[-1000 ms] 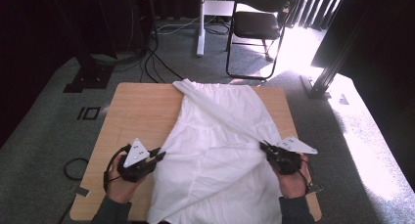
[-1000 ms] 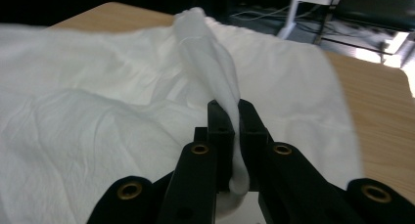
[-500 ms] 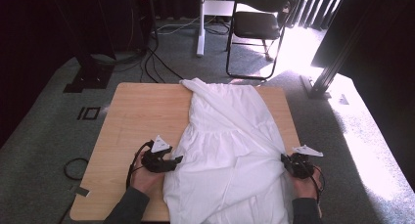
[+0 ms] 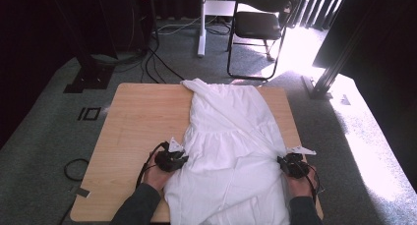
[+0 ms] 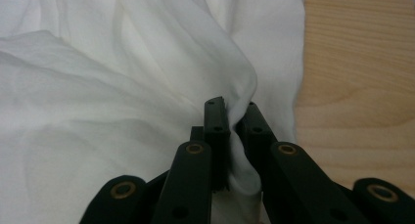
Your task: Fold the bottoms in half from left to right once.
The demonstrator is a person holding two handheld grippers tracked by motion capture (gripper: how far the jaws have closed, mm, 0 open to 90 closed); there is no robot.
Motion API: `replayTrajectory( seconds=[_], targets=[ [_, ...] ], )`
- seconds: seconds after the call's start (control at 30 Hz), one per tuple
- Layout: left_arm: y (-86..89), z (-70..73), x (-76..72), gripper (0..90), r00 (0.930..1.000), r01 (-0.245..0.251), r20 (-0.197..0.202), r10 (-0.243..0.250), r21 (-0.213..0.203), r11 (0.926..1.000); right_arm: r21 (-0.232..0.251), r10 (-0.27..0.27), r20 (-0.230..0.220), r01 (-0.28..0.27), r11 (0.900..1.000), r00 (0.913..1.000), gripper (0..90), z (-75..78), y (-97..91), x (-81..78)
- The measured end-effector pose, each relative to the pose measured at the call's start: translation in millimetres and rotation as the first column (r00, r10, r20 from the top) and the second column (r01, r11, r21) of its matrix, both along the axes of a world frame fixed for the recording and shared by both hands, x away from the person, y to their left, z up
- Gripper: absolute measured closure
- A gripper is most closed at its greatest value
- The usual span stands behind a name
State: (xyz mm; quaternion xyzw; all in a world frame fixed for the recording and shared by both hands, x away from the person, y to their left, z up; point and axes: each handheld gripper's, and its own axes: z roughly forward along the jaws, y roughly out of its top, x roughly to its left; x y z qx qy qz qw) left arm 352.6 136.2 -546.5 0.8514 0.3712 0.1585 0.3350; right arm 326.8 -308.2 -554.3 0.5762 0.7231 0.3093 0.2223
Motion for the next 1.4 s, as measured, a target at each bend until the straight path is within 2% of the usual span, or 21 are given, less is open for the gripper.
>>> replayTrajectory(
  seconds=[0.13, 0.2, 0.33, 0.4, 0.43, 0.5, 0.57, 0.6, 0.63, 0.67, 0.7, 0.77, 0.87, 0.93, 1.03, 1.07, 1.1, 1.2, 1.23, 1.3, 1.4],
  targets=[
    [10.2, 1.5, 15.2, 80.5, 0.9978, -0.065, 0.017, 0.064, 0.027, 0.9975, 0.001, 0.005, 0.012, -0.005, 1.0, 0.9999, 84.5, -0.6, 6.1, 14.0],
    [18.7, 3.5, 24.8, 80.6, 0.9951, -0.095, 0.033, 0.093, 0.067, 0.9932, 0.01, 0.008, 0.013, -0.008, 0.9999, 0.9999, 84.4, -0.6, 10.6, 24.3],
    [40.2, 6.5, 45.3, 81.7, 0.9842, -0.175, 0.042, 0.172, 0.107, 0.9787, 0.027, 0.032, 0.016, -0.032, 0.9991, 0.9994, 84.0, -0.6, 25.0, 48.2],
    [51.2, 8.5, 54.9, 82.5, 0.9754, -0.22, 0.042, 0.216, 0.119, 0.9683, 0.03, 0.056, 0.018, -0.056, 0.998, 0.9983, 83.5, -0.2, 34.2, 61.2],
    [55.9, 9.4, 58.9, 82.8, 0.9705, -0.241, 0.037, 0.238, 0.115, 0.9637, 0.036, 0.066, 0.015, -0.066, 0.9972, 0.9977, 83.0, 0.1, 38.8, 67.8],
    [62.6, 10.7, 62.7, 82.3, 0.9674, -0.253, 0.029, 0.251, 0.081, 0.964, 0.044, 0.071, 0.005, -0.072, 0.9965, 0.9974, 79.3, 1.4, 45.8, 80.0],
    [65.7, 11.9, 62.3, 74.7, 0.9665, -0.257, 0.031, 0.255, 0.071, 0.9639, 0.015, 0.013, -0.033, -0.013, 0.9998, 0.9994, 67.9, 6.2, 49.3, 88.2],
    [66.8, 12.4, 61.1, 72.3, 0.967, -0.255, 0.027, 0.253, 0.056, 0.9654, -0.002, -0.024, -0.043, 0.024, 0.9997, 0.9988, 64.3, 9.9, 50.1, 89.7],
    [66.8, 12.4, 61.1, 69.5, 0.967, -0.255, 0.027, 0.253, 0.056, 0.9654, -0.002, -0.024, -0.043, 0.024, 0.9997, 0.9988, 64.3, 9.9, 50.1, 89.7],
    [68.4, 13.3, 58.7, 69.5, 0.969, -0.246, 0.03, 0.245, 0.039, 0.9684, 0.005, -0.037, -0.024, 0.037, 0.9993, 0.999, 60.3, 14.9, 50.4, 88.5],
    [69.0, 14.1, 57.6, 61.9, 0.9693, -0.245, 0.031, 0.244, 0.039, 0.9687, 0.031, -0.034, 0.039, 0.033, 0.999, 0.9987, 53.4, 26.6, 52.8, 82.6],
    [70.1, 16.1, 55.2, 59.0, 0.9685, -0.247, 0.036, 0.246, 0.029, 0.9685, 0.028, -0.003, 0.093, 0.0, 0.9996, 0.9957, 52.0, 38.4, 60.1, 76.7],
    [71.9, 19.6, 52.2, 54.8, 0.9669, -0.252, 0.037, 0.252, -0.005, 0.9676, 0.063, 0.13, 0.112, -0.137, 0.9885, 0.9852, 51.1, 48.5, 80.4, 75.5],
    [73.3, 22.2, 49.2, 53.8, 0.9666, -0.253, 0.039, 0.253, -0.022, 0.9673, 0.078, 0.182, 0.078, -0.188, 0.979, 0.9801, 47.1, 45.7, 92.2, 81.4],
    [74.0, 22.9, 47.0, 52.8, 0.9673, -0.25, 0.032, 0.252, -0.044, 0.9672, 0.042, 0.211, 0.053, -0.213, 0.9761, 0.976, 42.0, 39.2, 103.0, 86.9],
    [73.5, 22.2, 44.6, 52.8, 0.9698, -0.242, 0.021, 0.243, -0.045, 0.9692, 0.041, 0.237, 0.033, -0.239, 0.9703, 0.9708, 40.0, 34.1, 107.7, 90.3],
    [73.0, 21.1, 43.6, 51.8, 0.9711, -0.237, 0.016, 0.238, -0.05, 0.9702, 0.057, 0.267, -0.019, -0.265, 0.9625, 0.9636, 39.7, 22.3, 114.8, 96.8],
    [72.8, 19.4, 40.1, 51.1, 0.973, -0.23, 0.013, 0.23, -0.051, 0.972, 0.033, 0.299, -0.068, -0.297, 0.9543, 0.952, 70.6, 16.3, 117.9, 92.2],
    [72.8, 19.4, 40.1, 51.1, 0.973, -0.23, 0.013, 0.23, -0.051, 0.972, 0.033, 0.299, -0.068, -0.297, 0.9543, 0.952, 70.6, 16.3, 117.9, 92.2],
    [73.4, 20.8, 36.1, 51.1, 0.9745, -0.223, 0.013, 0.224, -0.061, 0.9729, 0.037, 0.304, -0.032, -0.303, 0.9522, 0.952, 86.7, 26.1, 107.3, 73.5],
    [72.7, 22.7, 31.2, 51.1, 0.9767, -0.212, 0.018, 0.214, -0.069, 0.9748, 0.052, 0.298, 0.021, -0.299, 0.9529, 0.9543, 89.4, 41.0, 87.9, 50.2]
  ],
)
